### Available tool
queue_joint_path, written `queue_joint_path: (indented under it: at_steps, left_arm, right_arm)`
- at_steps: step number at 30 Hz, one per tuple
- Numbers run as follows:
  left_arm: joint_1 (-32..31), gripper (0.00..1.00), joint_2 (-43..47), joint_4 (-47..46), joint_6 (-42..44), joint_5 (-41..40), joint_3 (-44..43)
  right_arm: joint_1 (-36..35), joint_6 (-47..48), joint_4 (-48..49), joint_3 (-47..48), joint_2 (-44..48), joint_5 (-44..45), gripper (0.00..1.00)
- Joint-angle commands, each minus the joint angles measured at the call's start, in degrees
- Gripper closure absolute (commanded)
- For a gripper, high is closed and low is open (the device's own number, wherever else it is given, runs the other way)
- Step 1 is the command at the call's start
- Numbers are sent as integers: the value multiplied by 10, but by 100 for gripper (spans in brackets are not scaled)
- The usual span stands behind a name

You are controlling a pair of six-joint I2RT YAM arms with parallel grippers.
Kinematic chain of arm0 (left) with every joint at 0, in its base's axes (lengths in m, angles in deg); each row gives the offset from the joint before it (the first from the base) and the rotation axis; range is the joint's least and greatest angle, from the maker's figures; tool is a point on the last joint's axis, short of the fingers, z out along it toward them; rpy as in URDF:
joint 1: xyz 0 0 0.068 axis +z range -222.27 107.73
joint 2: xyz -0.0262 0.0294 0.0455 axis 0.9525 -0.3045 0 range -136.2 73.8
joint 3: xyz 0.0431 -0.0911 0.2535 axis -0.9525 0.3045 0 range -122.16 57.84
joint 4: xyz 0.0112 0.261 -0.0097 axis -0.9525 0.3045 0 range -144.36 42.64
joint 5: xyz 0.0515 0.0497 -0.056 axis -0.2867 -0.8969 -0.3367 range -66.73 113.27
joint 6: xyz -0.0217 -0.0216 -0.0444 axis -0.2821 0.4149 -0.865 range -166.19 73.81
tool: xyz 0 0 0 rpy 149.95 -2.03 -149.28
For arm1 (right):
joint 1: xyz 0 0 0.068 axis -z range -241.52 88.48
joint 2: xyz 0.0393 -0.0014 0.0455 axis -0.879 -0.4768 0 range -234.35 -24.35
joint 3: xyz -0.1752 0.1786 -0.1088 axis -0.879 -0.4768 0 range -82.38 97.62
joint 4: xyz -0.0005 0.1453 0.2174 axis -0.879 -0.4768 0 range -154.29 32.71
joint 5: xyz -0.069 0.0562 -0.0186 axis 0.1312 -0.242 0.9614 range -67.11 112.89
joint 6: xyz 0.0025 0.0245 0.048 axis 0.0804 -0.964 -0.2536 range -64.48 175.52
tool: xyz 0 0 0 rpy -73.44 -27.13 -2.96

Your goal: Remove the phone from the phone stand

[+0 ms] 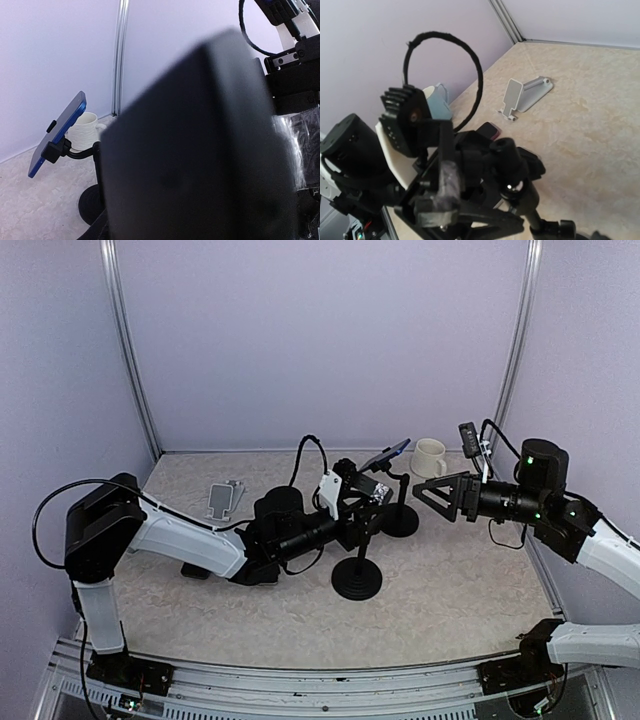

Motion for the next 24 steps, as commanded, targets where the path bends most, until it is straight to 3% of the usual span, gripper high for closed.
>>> queue_joint_path:
  at_steps: [1,14,24]
  left_arm:
    - [5,50,-8,6,2,3,-18]
    - [25,61,45,-11,20,10,1]
    - [65,63,66,-14,45,18,-11]
  right_arm:
    - [8,9,-1,10,2,-7,5]
    - [10,6,15,6,-1,-10,5]
    - [11,11,2,11,1,-7,5]
